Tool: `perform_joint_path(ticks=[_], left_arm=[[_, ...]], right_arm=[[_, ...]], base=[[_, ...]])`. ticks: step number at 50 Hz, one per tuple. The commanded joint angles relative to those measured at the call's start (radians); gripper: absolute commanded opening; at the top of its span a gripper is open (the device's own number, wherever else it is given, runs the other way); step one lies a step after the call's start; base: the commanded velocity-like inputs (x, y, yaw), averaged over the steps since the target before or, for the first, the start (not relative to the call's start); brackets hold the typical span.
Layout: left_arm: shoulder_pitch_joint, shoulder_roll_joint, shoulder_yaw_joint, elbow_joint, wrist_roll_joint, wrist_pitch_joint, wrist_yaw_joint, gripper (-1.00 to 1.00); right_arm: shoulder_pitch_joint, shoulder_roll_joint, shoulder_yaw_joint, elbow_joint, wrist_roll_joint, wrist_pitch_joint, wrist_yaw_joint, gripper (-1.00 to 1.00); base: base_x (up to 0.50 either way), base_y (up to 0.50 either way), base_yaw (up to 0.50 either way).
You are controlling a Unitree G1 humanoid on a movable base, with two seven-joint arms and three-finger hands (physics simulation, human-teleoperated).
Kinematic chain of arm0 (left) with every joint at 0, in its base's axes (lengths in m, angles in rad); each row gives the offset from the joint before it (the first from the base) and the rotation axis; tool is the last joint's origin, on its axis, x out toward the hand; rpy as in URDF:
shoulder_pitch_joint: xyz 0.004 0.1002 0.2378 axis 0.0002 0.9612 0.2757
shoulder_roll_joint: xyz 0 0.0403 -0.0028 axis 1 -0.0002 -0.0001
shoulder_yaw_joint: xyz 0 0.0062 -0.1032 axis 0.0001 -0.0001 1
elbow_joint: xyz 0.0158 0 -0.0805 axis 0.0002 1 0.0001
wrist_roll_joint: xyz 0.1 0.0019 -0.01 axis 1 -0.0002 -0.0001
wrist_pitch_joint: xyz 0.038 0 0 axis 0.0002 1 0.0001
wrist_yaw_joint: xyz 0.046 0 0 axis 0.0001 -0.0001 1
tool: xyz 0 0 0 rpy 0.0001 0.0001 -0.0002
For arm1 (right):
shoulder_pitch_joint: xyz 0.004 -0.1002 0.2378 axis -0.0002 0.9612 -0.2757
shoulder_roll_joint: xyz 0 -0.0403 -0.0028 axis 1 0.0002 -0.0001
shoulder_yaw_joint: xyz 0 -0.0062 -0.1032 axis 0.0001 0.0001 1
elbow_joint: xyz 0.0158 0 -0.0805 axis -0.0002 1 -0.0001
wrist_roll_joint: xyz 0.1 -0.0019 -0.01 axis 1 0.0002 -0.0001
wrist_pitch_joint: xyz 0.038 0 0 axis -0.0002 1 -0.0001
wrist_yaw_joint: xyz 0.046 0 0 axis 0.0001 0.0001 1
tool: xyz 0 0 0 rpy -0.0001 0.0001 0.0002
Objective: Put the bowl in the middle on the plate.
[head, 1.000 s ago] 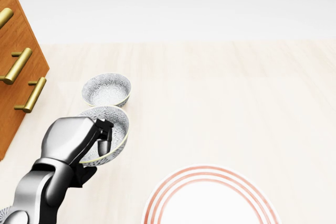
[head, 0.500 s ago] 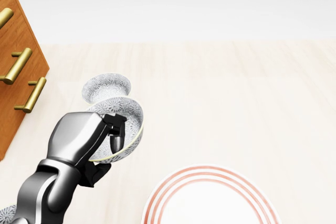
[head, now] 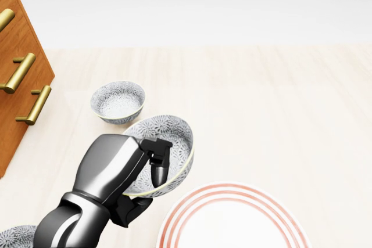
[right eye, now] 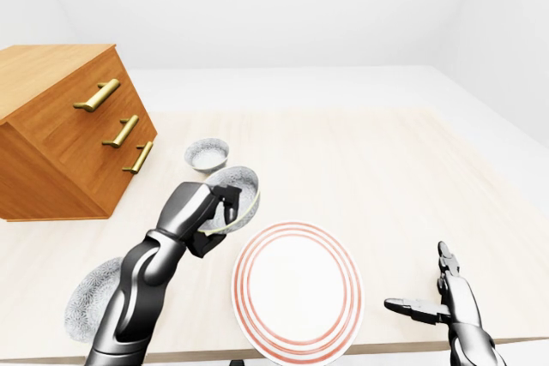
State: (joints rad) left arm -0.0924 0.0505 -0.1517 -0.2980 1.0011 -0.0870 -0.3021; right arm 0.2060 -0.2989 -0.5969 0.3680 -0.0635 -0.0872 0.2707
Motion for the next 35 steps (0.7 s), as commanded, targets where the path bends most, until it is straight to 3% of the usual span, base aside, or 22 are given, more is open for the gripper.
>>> perform_joint_path(ticks=[1,4,19,31,35], left_arm=[[0.073,-0.036,-0.081,-0.12,0.005,0.0,-0.018,-1.0],[0.098,-0.049,-0.132,-0.172,0.004,0.0,-0.026,-1.0],[0.105,-0.075,-0.256,-0.237,0.045,0.0,-0.075,-1.0],[0.16,-0.06,-0.355,-0.29,0.139,0.0,-0.087,-1.0],[0.191,-0.042,-0.412,-0.297,0.183,0.0,-0.067,-1.0]], right_arm=[[0.003,0.01,0.022,0.095,-0.03,0.0,0.006,1.0],[0.003,0.009,0.023,0.093,-0.028,0.0,0.007,1.0],[0.003,0.009,0.025,0.092,-0.03,0.0,0.006,1.0],[0.004,0.012,0.021,0.087,-0.033,0.0,0.011,1.0],[0.004,0.011,0.023,0.092,-0.032,0.0,0.009,1.0]], base=[[0.0,0.0,0.0],[0.0,0.0,0.0],[0.0,0.0,0.0],[0.0,0.0,0.0],[0.0,0.0,0.0]])
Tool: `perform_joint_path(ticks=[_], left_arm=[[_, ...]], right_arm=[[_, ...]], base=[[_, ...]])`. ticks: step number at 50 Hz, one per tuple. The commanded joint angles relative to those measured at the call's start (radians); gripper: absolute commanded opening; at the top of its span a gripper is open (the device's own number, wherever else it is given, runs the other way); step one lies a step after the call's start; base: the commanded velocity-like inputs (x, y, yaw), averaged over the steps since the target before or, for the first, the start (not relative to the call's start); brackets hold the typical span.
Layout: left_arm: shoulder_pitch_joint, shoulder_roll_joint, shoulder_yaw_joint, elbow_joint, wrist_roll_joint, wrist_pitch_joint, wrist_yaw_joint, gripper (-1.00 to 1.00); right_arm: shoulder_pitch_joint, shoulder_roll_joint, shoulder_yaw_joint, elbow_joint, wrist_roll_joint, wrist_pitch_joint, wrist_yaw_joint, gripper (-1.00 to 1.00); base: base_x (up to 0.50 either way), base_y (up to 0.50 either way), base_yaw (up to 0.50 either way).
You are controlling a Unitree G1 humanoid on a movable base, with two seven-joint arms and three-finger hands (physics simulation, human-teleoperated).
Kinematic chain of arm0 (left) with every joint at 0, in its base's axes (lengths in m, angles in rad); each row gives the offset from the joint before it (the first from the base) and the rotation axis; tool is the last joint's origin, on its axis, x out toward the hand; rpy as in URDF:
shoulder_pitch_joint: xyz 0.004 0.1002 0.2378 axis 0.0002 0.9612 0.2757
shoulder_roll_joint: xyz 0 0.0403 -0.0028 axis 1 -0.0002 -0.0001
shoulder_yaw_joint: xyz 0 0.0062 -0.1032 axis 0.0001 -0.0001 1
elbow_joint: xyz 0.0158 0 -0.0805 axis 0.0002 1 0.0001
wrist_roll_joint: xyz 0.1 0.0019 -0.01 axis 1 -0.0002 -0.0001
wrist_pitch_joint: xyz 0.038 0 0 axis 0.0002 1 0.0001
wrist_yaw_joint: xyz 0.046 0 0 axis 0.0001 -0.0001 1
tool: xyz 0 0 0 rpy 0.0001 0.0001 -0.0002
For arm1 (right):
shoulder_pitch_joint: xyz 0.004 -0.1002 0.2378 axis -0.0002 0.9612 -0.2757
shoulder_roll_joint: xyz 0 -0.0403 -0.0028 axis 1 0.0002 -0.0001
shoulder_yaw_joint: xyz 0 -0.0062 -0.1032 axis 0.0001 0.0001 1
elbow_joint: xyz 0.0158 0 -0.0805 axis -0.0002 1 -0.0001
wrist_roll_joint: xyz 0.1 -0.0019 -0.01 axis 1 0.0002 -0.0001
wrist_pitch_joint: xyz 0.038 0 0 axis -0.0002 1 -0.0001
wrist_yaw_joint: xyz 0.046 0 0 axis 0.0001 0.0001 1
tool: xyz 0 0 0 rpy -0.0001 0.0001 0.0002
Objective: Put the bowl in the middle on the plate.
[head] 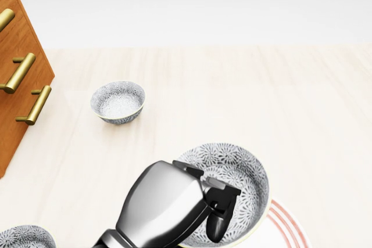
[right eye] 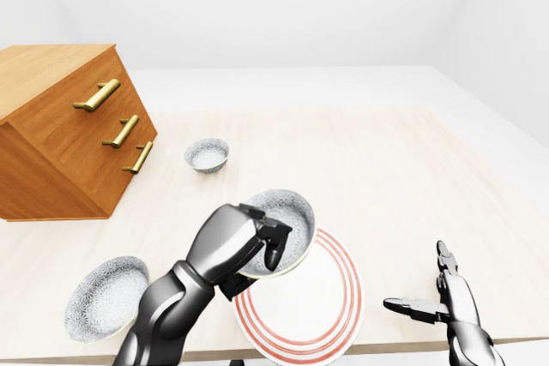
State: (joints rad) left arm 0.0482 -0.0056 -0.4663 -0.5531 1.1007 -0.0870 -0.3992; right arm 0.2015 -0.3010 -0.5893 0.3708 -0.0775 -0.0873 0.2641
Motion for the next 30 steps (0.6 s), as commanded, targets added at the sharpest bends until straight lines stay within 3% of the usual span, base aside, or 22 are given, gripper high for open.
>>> perform_joint_path(ticks=[1,17,30], left_arm=[[0.056,0.023,-0.108,-0.041,0.099,0.0,0.036,-1.0],[0.093,0.055,-0.176,-0.033,0.177,0.0,0.079,-1.0],[0.089,0.059,-0.17,-0.001,0.194,0.0,0.08,-1.0]], right_arm=[[0.014,0.016,0.015,0.073,-0.017,0.0,0.018,1.0],[0.005,0.01,0.021,0.1,-0.019,0.0,0.011,1.0],[0.009,0.012,0.019,0.088,-0.017,0.0,0.015,1.0]], base=[[0.0,0.0,0.0],[0.0,0.0,0.0],[0.0,0.0,0.0]])
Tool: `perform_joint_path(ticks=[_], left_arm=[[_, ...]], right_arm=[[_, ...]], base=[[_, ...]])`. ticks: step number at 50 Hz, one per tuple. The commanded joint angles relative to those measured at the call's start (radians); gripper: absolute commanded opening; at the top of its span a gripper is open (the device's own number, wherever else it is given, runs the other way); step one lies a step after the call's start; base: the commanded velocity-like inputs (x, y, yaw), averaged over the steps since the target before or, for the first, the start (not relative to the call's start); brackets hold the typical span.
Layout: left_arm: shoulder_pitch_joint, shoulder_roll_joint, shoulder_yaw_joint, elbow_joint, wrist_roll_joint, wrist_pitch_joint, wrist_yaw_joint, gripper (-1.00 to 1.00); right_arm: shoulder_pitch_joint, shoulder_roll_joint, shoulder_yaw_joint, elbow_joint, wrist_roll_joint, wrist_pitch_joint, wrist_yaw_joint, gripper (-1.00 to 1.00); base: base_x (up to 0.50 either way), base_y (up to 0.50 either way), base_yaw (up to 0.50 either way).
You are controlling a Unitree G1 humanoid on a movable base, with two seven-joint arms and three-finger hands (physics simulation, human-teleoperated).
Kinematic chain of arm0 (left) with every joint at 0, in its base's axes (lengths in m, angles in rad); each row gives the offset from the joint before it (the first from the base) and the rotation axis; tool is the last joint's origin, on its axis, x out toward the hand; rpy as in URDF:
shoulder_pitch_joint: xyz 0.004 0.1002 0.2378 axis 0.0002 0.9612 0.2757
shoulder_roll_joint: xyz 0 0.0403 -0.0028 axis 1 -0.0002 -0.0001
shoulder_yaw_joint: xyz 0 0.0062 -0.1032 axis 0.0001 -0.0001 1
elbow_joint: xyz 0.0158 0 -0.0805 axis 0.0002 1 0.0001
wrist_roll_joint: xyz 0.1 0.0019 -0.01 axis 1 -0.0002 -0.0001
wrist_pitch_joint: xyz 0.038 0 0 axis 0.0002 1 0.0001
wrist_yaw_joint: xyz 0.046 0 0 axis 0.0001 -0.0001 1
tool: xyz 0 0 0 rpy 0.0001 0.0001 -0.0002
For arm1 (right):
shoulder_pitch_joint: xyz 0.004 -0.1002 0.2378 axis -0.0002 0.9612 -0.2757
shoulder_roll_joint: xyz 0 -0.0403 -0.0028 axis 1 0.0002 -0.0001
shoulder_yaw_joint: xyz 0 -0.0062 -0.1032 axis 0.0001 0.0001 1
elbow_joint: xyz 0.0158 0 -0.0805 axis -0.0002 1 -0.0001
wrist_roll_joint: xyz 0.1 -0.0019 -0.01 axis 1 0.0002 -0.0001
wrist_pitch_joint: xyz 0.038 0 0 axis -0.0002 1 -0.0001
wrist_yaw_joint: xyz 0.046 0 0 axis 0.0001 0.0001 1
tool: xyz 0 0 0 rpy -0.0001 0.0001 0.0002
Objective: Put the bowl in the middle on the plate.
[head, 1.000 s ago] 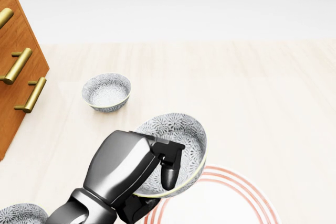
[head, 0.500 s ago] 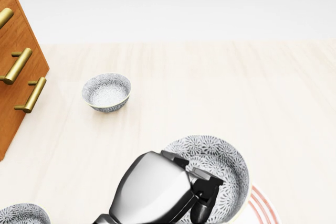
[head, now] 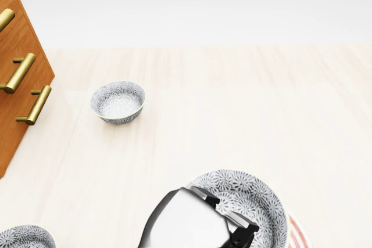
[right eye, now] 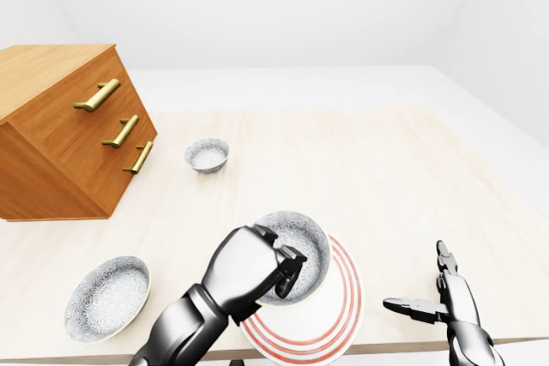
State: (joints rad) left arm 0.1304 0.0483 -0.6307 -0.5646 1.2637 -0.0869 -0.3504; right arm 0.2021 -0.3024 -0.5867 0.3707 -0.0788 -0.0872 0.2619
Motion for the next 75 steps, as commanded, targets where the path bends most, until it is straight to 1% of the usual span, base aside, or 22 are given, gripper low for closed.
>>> perform_joint_path(ticks=[1,6,9,11,17,27,32,35,41,47,53,64,66,75], left_arm=[[0.008,0.007,-0.005,0.013,0.033,0.0,0.032,-1.0],[0.013,0.01,-0.015,0.035,0.056,0.0,0.052,-1.0],[0.009,0.004,-0.02,0.027,0.047,0.0,0.029,-1.0],[0.006,0.004,-0.019,0.028,0.046,0.0,0.028,-1.0],[0.024,0.02,-0.025,0.047,0.067,0.0,0.069,-1.0],[0.03,0.021,-0.045,0.068,0.077,0.0,0.09,-1.0],[0.015,0.014,-0.032,0.097,0.075,0.0,0.111,-1.0],[0.008,0.014,-0.024,0.124,0.086,0.0,0.135,-1.0],[-0.003,0.006,-0.014,0.138,0.086,0.0,0.138,-1.0],[-0.011,0.0,-0.001,0.174,0.098,0.0,0.161,-1.0],[-0.017,-0.005,0.013,0.197,0.102,0.0,0.172,-1.0],[-0.02,-0.009,0.018,0.216,0.102,0.0,0.175,-1.0],[-0.02,-0.01,0.015,0.239,0.111,0.0,0.191,-1.0],[-0.023,-0.01,0.022,0.259,0.112,0.0,0.204,-1.0]], right_arm=[[0.01,0.015,0.016,0.083,-0.016,0.0,0.018,1.0],[0.012,0.018,0.012,0.075,-0.014,0.0,0.022,1.0],[0.007,0.016,0.012,0.088,-0.017,0.0,0.021,1.0],[0.009,0.017,0.013,0.085,-0.016,0.0,0.02,1.0],[0.014,0.022,0.011,0.069,-0.018,0.0,0.022,1.0],[0.015,0.024,0.009,0.063,-0.02,0.0,0.024,1.0],[0.013,0.023,0.011,0.07,-0.022,0.0,0.024,1.0],[0.01,0.021,0.011,0.078,-0.024,0.0,0.022,1.0],[0.008,0.02,0.012,0.085,-0.025,0.0,0.021,1.0],[0.004,0.015,0.018,0.101,-0.023,0.0,0.016,1.0],[0.017,0.022,0.016,0.067,-0.021,0.0,0.022,1.0],[0.01,0.022,0.011,0.079,-0.025,0.0,0.024,1.0],[0.0,0.015,0.016,0.106,-0.024,0.0,0.018,1.0],[0.019,0.025,0.012,0.056,-0.023,0.0,0.024,1.0]], base=[[0.0,0.0,0.0],[0.0,0.0,0.0],[0.0,0.0,0.0],[0.0,0.0,0.0],[0.0,0.0,0.0],[0.0,0.0,0.0],[0.0,0.0,0.0],[0.0,0.0,0.0],[0.0,0.0,0.0],[0.0,0.0,0.0],[0.0,0.0,0.0],[0.0,0.0,0.0],[0.0,0.0,0.0],[0.0,0.0,0.0]])
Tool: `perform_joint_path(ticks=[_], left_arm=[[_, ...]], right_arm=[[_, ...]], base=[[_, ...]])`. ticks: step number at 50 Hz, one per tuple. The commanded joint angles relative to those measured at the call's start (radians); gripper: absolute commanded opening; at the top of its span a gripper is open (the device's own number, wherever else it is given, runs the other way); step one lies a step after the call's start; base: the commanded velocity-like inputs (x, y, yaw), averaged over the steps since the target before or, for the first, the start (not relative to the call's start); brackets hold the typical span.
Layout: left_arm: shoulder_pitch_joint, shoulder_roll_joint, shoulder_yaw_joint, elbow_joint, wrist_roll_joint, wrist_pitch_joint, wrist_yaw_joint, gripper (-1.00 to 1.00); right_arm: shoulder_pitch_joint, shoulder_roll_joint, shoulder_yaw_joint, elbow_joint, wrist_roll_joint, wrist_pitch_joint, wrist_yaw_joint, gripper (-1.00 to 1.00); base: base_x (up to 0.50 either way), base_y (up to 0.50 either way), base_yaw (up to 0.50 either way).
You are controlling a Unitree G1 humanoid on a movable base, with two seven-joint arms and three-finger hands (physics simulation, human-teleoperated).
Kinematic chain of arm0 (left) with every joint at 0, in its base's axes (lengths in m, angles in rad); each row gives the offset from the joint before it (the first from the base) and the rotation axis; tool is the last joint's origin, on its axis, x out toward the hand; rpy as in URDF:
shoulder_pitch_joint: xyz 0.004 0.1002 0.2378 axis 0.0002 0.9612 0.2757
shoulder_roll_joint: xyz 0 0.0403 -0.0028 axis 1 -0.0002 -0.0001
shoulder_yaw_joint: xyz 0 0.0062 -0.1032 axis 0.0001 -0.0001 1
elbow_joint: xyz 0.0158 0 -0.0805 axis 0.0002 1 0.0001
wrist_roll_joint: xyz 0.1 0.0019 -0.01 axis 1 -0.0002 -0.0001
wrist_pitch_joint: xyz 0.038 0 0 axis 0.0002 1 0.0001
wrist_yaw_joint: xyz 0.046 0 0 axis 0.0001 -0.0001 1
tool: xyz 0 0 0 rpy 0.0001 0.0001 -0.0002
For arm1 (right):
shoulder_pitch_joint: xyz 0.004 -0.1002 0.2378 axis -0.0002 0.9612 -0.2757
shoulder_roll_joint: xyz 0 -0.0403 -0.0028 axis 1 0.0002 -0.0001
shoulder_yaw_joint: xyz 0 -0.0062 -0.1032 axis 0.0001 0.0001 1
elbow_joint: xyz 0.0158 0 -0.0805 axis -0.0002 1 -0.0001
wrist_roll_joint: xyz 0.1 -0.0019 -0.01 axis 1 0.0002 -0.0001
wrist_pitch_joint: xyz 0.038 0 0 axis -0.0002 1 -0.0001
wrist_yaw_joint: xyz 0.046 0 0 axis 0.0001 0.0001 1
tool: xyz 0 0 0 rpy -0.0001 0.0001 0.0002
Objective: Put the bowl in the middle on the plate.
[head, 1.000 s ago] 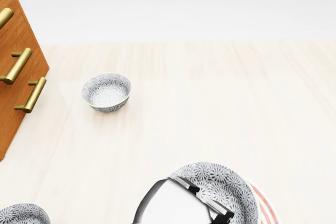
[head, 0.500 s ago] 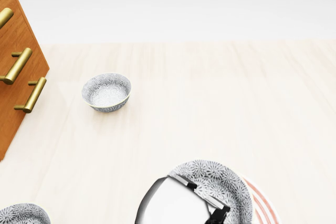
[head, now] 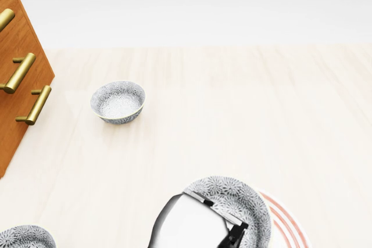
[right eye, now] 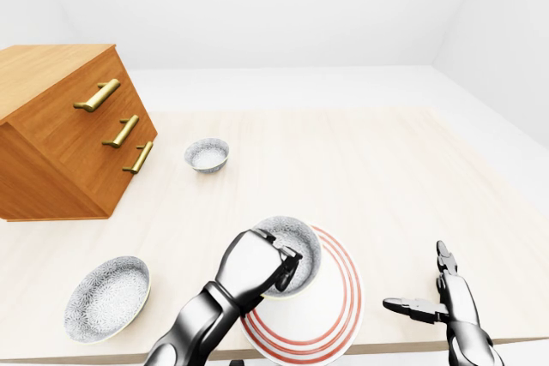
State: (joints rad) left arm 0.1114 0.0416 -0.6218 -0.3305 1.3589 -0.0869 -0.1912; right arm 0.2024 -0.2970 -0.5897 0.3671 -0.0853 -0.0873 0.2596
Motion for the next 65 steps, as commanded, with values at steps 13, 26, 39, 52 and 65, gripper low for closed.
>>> perform_joint_path(ticks=[13,26,39,52,65], left_arm=[[0.01,0.002,0.003,0.028,0.023,0.0,0.051,-1.0],[0.015,0.009,0.002,0.047,0.032,0.0,0.068,-1.0],[0.023,0.015,-0.012,0.066,0.034,0.0,0.086,-1.0],[0.031,0.02,-0.021,0.067,0.034,0.0,0.089,-1.0],[0.039,0.028,-0.036,0.063,0.043,0.0,0.095,-1.0]], right_arm=[[0.004,0.011,0.018,0.099,-0.017,0.0,0.016,1.0],[0.007,0.009,0.021,0.094,-0.014,0.0,0.012,1.0],[0.009,0.012,0.019,0.086,-0.019,0.0,0.011,1.0],[0.013,0.014,0.017,0.072,-0.019,0.0,0.015,1.0],[0.006,0.009,0.02,0.091,-0.023,0.0,0.008,1.0]], base=[[0.0,0.0,0.0],[0.0,0.0,0.0],[0.0,0.0,0.0],[0.0,0.0,0.0],[0.0,0.0,0.0]])
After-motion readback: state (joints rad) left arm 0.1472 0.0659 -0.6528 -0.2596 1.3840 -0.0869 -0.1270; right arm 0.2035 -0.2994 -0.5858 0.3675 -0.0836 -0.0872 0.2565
